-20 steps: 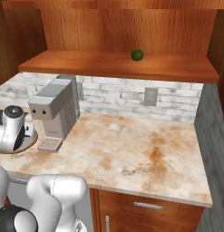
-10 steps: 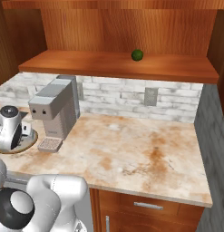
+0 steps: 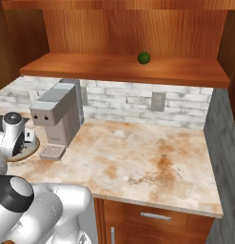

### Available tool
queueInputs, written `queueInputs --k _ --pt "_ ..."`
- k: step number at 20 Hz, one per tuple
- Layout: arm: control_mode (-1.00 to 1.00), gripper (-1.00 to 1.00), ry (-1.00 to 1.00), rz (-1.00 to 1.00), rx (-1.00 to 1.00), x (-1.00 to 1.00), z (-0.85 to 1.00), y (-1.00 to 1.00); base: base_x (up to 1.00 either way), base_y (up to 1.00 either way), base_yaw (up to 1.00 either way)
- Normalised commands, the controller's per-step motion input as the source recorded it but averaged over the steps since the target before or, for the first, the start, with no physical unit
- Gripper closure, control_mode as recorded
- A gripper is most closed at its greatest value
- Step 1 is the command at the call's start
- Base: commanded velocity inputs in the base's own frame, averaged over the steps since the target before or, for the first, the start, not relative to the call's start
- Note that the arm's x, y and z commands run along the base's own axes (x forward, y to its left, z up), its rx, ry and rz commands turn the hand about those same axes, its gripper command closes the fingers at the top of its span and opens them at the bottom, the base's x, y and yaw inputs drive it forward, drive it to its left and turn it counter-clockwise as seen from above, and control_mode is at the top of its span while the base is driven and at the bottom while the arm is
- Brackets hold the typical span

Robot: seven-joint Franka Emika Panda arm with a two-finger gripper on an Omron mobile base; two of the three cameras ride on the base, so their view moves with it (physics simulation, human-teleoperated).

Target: Pick the limes from the cabinet and place them in one bowl. Pick the pear from the sink and place it in the other bowl.

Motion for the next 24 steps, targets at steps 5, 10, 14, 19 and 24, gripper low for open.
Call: queueInputs --k 5,10,14,19,24 --pt "-1.00 1.00 0.00 0.00 -0.01 0.20 -0.09 0.19 0.00 0.00 0.00" --pt "-1.00 1.00 0.00 0.00 0.00 0.02 -0.06 0.07 0.00 0.00 0.00" --pt "-1.00 1.00 -0.01 0.00 0.00 0.00 -0.05 0.11 0.00 0.00 0.00" --pt "-1.00 1.00 -0.03 0.00 -0.01 0.00 -0.34 0.10 0.00 0.00 0.00" --pt "-1.00 1.00 -0.03 0.00 -0.02 0.00 -0.19 0.14 0.00 0.00 0.00"
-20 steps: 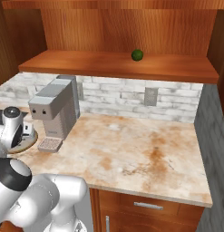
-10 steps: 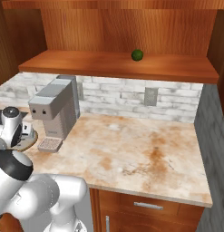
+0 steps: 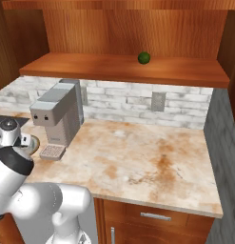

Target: Pick the limes from the cabinet and place them in one bowl. Pick the pear from the sink and place it in the other bowl.

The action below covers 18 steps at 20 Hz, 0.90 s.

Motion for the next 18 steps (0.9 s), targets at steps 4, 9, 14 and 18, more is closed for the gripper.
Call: queueInputs --k 4,9,14,18 --pt "-1.00 1.00 0.00 0.00 0.00 0.00 -0.04 0.10 0.00 0.00 0.00" --pt "-1.00 1.00 0.00 0.00 0.00 0.09 0.00 0.09 0.00 0.00 0.00" --pt "-1.00 1.00 0.00 0.00 0.00 0.21 0.00 0.04 0.00 0.00 0.00" --pt "-1.00 1.00 0.00 0.00 0.00 0.14 0.00 0.00 0.00 0.00 0.00"
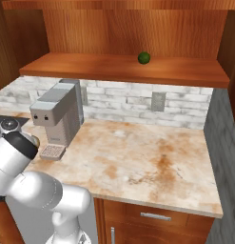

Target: Pick the limes from the cabinet and place them in one bowl. Pick the pear from the sink and place it in the other bowl.

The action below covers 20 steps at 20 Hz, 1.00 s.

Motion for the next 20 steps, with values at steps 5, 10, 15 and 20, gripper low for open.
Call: queueInputs --k 5,10,15,20 --pt "-1.00 1.00 0.00 0.01 0.00 0.00 0.00 0.00 0.00 0.00 0.00" --pt "-1.00 -1.00 0.00 0.00 0.00 0.00 0.00 0.00 0.00 0.00 0.00" --pt "-1.00 -1.00 0.00 0.00 0.00 0.00 0.00 0.00 0.00 0.00 0.00" --pt "-1.00 -1.00 0.00 0.00 0.00 0.00 0.00 0.00 0.00 0.00 0.00"
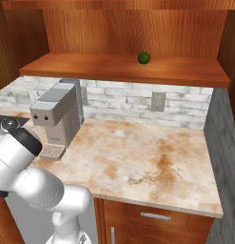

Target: Pick the limes from the cabinet and place them in one bowl. Pick the pear from the sink and place it in the other bowl.

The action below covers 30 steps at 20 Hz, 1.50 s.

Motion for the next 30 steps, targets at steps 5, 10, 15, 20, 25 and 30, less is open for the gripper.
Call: queueInputs --k 5,10,15,20,25,30 --pt "-1.00 -1.00 0.00 0.00 0.00 -0.04 0.08 0.00 0.00 0.00 0.00" --pt "-1.00 -1.00 -0.05 0.00 0.01 -0.52 0.43 -0.18 0.00 0.00 0.00" --pt "-1.00 -1.00 -0.04 -0.01 0.00 -0.42 0.51 -0.38 0.00 0.00 0.00" --pt "-1.00 -1.00 0.00 -0.04 0.00 -0.02 0.45 -0.60 0.00 0.00 0.00" --pt "-1.00 -1.00 0.00 0.00 0.01 -0.54 0.54 -0.41 0.00 0.00 0.00" --pt "-1.00 -1.00 0.00 0.00 0.00 -0.56 0.66 -0.19 0.00 0.00 0.00"
